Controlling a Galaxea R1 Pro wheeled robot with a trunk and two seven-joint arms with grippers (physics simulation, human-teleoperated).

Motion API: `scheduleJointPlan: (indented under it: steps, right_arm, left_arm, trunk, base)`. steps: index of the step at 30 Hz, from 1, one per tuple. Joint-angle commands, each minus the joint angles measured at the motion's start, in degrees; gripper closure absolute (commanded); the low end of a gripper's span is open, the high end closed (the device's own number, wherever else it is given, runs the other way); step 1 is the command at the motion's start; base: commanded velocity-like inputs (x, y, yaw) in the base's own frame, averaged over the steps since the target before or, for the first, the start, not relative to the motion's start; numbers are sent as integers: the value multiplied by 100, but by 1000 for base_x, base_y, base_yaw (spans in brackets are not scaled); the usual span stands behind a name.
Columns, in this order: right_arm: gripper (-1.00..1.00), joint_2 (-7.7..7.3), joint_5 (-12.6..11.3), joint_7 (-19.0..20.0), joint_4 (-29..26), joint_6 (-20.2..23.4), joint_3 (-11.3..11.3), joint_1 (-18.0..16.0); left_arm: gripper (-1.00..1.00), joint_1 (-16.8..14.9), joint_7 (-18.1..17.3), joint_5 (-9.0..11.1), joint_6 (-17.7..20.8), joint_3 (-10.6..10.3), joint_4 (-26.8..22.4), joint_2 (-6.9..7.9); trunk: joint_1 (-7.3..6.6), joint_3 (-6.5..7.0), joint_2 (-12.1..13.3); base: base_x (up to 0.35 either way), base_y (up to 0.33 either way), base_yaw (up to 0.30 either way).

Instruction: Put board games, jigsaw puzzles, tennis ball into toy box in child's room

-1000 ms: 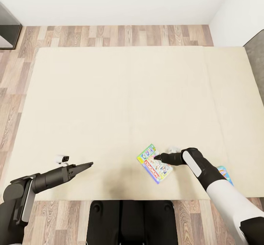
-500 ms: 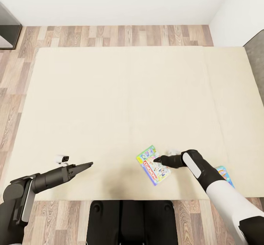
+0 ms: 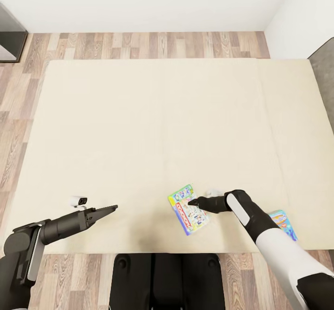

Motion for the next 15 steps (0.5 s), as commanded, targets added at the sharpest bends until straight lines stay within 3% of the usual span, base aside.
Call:
scheduleJointPlan:
  steps: [1, 6, 15]
  right_arm:
    - [-100, -1, 41, 45, -3, 11, 15, -3]
    - [-100, 12, 12, 62, -2, 16, 11, -3]
    - [-100, 99, 14, 517, 64, 4, -3, -3]
  left_arm:
    - [-100, -2, -21, -2, 61, 1, -1, 1]
    - [-100, -3, -21, -2, 62, 1, -1, 1]
    - [-100, 0, -27, -2, 61, 1, -1, 2]
  trunk:
    - [3, -6, -9]
    - [3, -6, -9]
    - [3, -6, -9]
  base:
    - [0, 0, 0]
    - [0, 0, 0]
    - [0, 0, 0]
